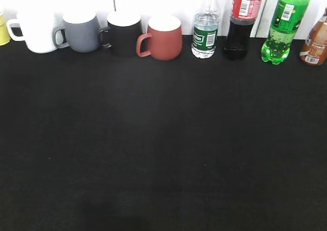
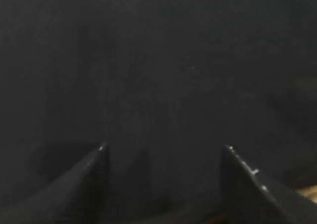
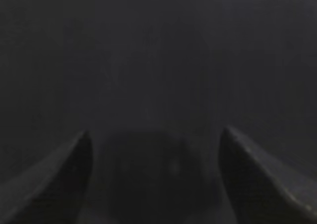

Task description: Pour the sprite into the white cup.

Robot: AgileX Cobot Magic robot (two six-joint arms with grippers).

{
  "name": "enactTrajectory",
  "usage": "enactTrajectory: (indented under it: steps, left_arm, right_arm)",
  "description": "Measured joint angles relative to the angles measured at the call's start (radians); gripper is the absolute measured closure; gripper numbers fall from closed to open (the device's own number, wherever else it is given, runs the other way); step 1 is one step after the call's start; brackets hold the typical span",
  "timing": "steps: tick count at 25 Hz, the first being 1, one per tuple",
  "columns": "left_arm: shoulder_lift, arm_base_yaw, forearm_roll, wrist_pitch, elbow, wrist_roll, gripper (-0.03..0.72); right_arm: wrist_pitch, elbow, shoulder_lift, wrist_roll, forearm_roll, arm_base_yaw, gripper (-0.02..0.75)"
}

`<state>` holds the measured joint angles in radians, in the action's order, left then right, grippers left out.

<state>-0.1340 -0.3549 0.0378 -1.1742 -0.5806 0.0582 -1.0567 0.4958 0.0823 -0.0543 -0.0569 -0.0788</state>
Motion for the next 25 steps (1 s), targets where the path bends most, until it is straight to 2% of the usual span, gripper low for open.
enactTrajectory:
  steps: [4,17,18,22,25]
  left_arm:
    - [0.000,0.000,-0.010,0.111,0.044,-0.005,0.175]
    - [0.000,0.000,-0.010,0.118,0.044,-0.005,0.179]
    - [0.004,0.015,-0.010,0.118,0.044,-0.005,0.179]
    - [0.089,0.215,-0.010,0.118,0.044,-0.006,0.179]
    - [0.140,0.281,-0.011,0.118,0.044,-0.006,0.179]
  right_arm:
    - [0.012,-0.002,0.000,0.002,0.001,0.000,0.145]
    - [0.013,-0.002,0.000,0.005,0.001,0.000,0.145]
    - [0.013,-0.002,-0.009,0.005,0.001,0.002,0.145]
    - [0.014,-0.002,-0.083,0.005,0.001,0.090,0.146]
    - [0.015,-0.002,-0.090,0.004,0.001,0.098,0.149]
